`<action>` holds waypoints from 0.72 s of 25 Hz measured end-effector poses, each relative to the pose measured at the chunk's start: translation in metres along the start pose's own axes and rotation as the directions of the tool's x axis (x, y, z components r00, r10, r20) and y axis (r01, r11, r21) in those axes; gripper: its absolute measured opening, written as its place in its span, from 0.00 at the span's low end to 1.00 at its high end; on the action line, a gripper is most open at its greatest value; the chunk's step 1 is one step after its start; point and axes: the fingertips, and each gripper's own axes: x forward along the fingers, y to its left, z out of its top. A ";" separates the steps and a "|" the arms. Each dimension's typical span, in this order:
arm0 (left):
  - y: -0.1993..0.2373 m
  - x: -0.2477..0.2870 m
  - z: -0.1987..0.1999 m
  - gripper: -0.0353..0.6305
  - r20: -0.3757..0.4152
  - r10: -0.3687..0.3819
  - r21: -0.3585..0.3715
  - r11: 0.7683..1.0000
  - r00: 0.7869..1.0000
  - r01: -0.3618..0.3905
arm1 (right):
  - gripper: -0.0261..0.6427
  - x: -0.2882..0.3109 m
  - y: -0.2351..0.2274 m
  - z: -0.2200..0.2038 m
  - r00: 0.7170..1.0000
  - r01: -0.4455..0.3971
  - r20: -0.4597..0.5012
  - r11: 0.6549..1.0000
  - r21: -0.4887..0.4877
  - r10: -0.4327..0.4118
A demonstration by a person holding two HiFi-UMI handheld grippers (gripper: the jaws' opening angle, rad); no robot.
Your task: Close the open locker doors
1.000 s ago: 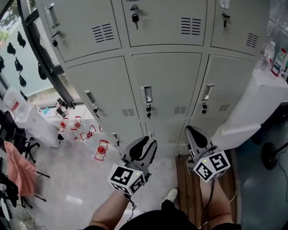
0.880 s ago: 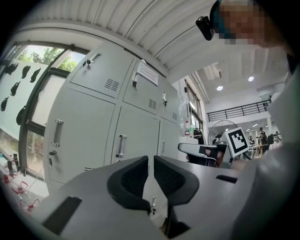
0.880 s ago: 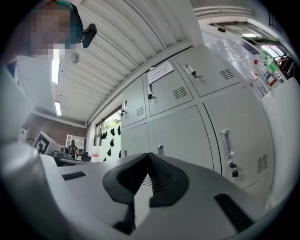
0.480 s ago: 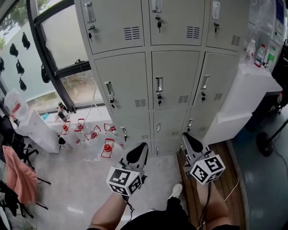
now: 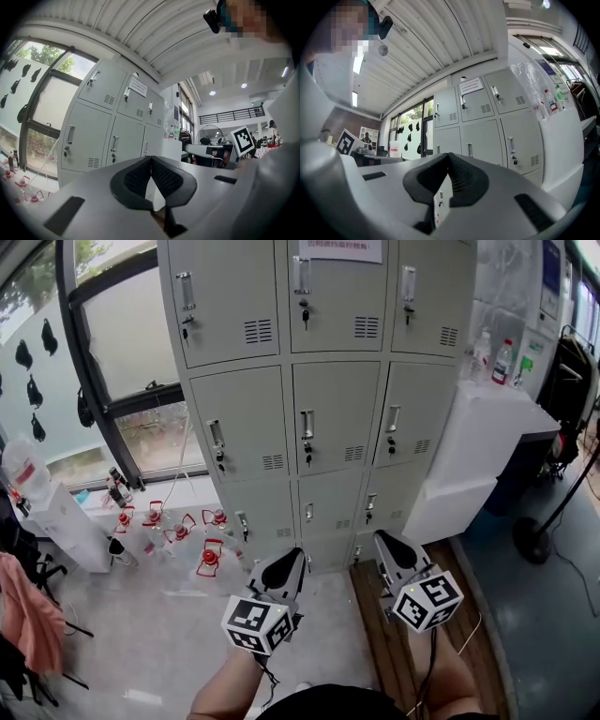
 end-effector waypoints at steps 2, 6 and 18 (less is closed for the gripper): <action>-0.015 0.002 -0.001 0.08 0.009 0.002 -0.013 1.000 1.000 -0.002 | 0.05 -0.017 -0.007 0.003 1.000 -0.001 -0.007 1.000 -0.007 0.000; -0.053 0.016 -0.005 0.08 0.009 0.004 -0.027 1.000 1.000 -0.004 | 0.05 -0.051 -0.030 0.009 1.000 -0.006 -0.015 1.000 -0.005 0.006; -0.152 0.020 -0.019 0.08 -0.030 0.061 0.012 0.998 0.998 -0.061 | 0.04 -0.118 -0.074 0.005 0.993 -0.115 -0.008 0.991 0.067 0.116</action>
